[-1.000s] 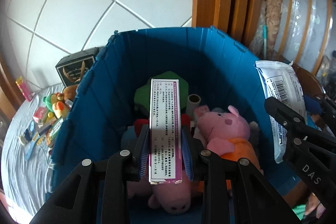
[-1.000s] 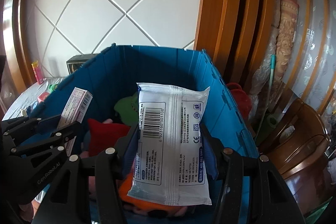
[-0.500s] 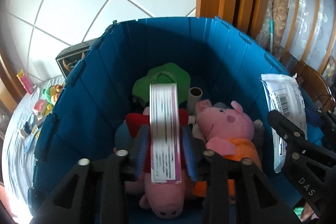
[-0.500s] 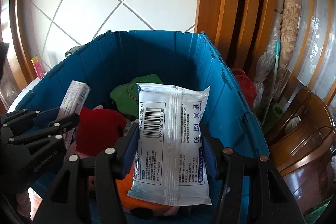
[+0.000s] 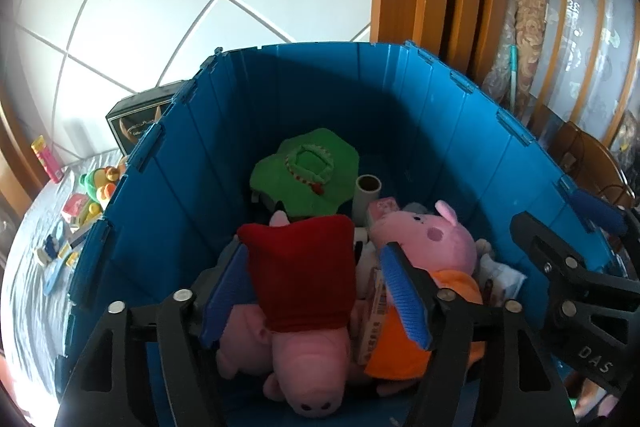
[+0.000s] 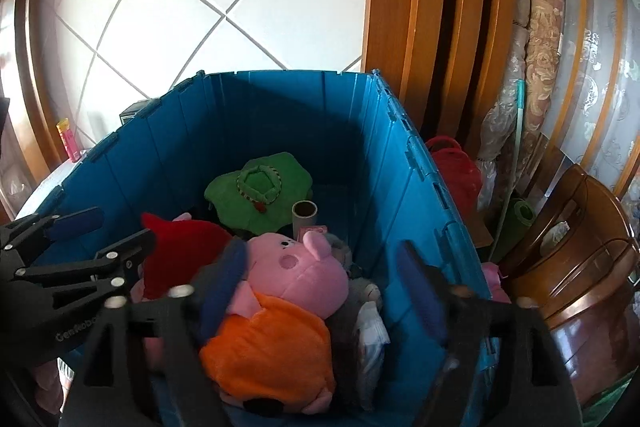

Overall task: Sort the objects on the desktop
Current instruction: 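Open both tools over the bin to drop the box and wipes pack, then withdraw both tools from the bin back over the table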

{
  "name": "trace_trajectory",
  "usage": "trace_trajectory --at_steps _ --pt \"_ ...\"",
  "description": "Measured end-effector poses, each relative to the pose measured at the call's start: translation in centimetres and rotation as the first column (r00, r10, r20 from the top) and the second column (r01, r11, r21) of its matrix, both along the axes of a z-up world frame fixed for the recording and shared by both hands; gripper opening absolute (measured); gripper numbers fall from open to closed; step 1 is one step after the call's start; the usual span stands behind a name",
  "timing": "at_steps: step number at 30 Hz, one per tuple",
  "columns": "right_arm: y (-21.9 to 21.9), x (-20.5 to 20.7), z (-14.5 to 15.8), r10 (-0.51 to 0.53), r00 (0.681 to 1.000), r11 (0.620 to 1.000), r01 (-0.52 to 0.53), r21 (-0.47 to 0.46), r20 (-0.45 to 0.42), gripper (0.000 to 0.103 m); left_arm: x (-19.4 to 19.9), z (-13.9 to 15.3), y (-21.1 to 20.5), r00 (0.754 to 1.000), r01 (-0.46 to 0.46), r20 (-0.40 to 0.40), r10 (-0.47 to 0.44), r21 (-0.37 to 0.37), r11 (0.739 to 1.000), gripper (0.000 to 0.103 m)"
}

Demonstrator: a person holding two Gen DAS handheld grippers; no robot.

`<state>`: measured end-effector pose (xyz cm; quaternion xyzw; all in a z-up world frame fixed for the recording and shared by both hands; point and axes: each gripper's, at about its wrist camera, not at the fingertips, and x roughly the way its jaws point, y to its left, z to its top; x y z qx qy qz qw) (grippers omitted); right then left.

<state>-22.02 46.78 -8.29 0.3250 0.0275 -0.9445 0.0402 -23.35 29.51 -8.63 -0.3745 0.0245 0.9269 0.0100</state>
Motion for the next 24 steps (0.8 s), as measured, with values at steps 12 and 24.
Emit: trace_trajectory --at_steps 12,24 --pt "-0.1 1.6 1.4 -0.028 0.999 1.000 0.028 -0.004 -0.035 0.103 2.2 1.1 -2.2 0.999 -0.012 -0.033 0.014 0.038 0.999 0.085" --pt "-2.4 5.0 2.0 -0.059 0.997 0.998 0.058 -0.015 -0.055 0.103 5.5 2.2 -5.0 0.997 0.021 -0.072 -0.018 0.045 0.999 0.086"
